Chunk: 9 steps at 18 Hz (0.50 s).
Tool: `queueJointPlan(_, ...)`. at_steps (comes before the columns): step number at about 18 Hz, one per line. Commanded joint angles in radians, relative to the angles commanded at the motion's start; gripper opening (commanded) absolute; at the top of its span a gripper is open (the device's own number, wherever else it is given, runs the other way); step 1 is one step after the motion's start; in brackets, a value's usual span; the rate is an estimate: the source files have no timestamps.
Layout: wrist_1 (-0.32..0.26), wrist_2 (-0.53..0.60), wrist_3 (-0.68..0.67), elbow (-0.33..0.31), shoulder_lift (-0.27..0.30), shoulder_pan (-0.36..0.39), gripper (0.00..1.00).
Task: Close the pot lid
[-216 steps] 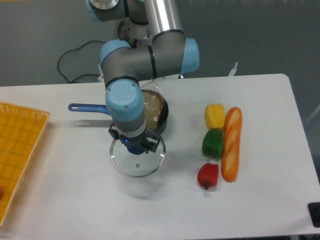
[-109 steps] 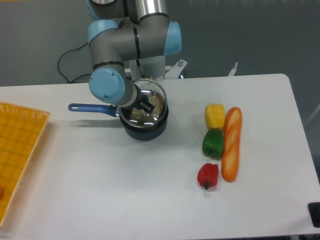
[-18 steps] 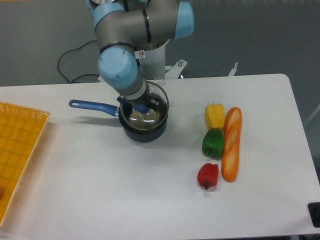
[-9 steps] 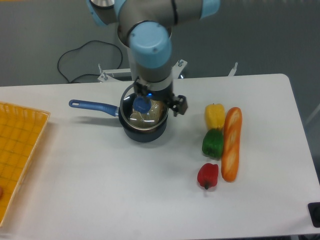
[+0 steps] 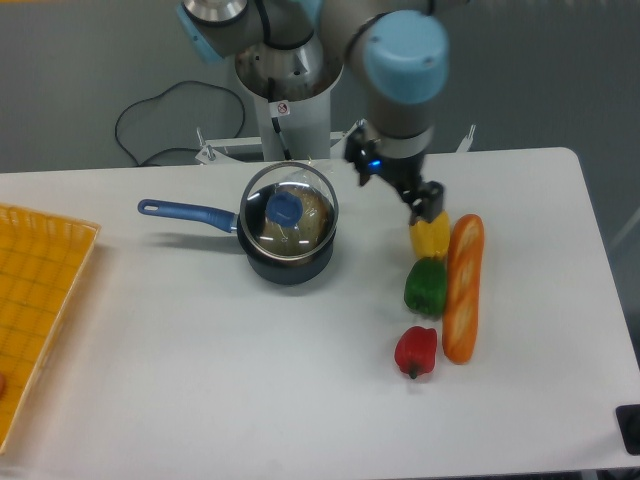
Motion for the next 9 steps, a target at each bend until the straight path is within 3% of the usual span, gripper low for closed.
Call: queueJointPlan(9,0.008,-0.046,0.207,0.025,-0.021,0.140,1.00)
